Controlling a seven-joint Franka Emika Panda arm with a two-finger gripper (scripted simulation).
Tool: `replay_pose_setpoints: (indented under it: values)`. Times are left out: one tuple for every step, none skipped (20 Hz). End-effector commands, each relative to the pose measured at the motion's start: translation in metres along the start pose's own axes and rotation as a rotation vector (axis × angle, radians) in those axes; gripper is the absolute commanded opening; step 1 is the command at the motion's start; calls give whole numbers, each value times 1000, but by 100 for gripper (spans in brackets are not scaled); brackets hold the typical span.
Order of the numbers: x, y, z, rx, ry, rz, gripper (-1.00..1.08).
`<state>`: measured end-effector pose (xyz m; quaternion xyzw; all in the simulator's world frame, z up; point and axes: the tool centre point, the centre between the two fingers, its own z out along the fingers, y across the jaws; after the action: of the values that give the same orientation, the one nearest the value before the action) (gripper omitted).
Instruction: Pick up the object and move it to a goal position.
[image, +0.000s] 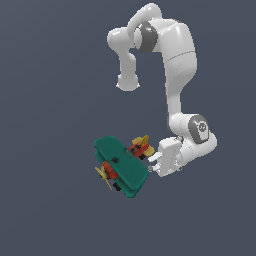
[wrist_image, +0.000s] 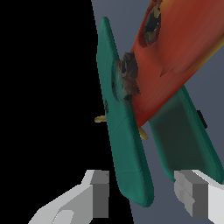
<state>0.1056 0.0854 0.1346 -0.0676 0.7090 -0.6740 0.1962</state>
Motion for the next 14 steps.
replay_pose_setpoints:
  values:
    - [-2,0,0,15,-3,-23,28]
    - [-2,1,0,21,-4,-32,28]
    - [-3,1,0,27,-5,-41,28]
    - [-4,1,0,32,-5,-50,28]
    - [-4,1,0,38,-5,-58,28]
    - [-5,1,1,44,-5,-67,28]
    - [-5,1,1,50,-5,-75,28]
    - [-5,2,1,55,-5,-83,28]
    - [-5,2,1,60,-4,-90,28]
    - [-6,2,1,65,-3,-97,28]
    - [-6,2,1,69,-2,-104,28]
    - [-6,2,2,74,-2,-110,28]
    - [-6,2,2,77,-1,-115,28]
    - [-6,2,2,81,0,-120,28]
